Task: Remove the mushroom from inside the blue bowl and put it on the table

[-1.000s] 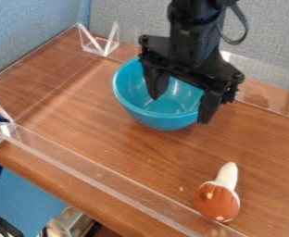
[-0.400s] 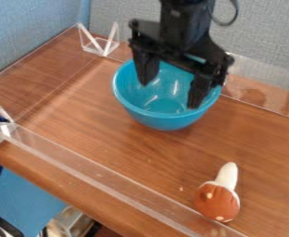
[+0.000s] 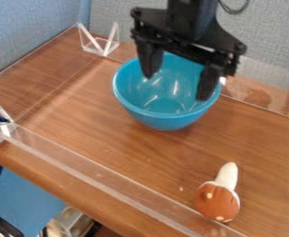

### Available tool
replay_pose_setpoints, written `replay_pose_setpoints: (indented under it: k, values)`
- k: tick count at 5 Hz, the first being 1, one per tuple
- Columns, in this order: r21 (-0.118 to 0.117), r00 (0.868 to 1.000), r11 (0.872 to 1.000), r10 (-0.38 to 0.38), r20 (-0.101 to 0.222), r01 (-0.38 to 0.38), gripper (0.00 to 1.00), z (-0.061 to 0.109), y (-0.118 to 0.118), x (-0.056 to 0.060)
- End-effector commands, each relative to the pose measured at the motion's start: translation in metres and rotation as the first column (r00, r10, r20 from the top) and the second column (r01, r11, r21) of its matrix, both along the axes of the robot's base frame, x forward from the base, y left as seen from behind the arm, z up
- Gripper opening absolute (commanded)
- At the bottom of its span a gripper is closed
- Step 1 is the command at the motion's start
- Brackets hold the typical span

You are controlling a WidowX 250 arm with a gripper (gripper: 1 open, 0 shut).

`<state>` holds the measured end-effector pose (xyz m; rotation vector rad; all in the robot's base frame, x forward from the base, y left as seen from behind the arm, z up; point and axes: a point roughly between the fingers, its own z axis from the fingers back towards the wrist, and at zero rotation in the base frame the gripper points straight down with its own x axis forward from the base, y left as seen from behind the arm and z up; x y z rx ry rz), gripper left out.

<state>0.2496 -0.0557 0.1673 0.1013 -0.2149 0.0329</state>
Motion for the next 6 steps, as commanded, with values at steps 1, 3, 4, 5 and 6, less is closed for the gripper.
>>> replay_pose_setpoints:
  k: [1,3,4,5,6]
  values:
    - [-0.007,0.999,1.000,0.018,0.045,-0.018,1.00,0.014,-0.014,0.008]
    - [-0.001,0.999,1.000,-0.029,0.013,0.029,0.00,0.009,-0.008,0.015]
    - [0.000,0.999,0.999,-0.047,-0.001,0.047,0.00,0.004,-0.005,0.025]
    - [0.000,0.998,0.998,-0.066,-0.015,0.066,0.00,-0.002,-0.001,0.032]
    - [-0.002,0.996,0.996,-0.084,-0.028,0.084,0.00,-0.008,0.004,0.038]
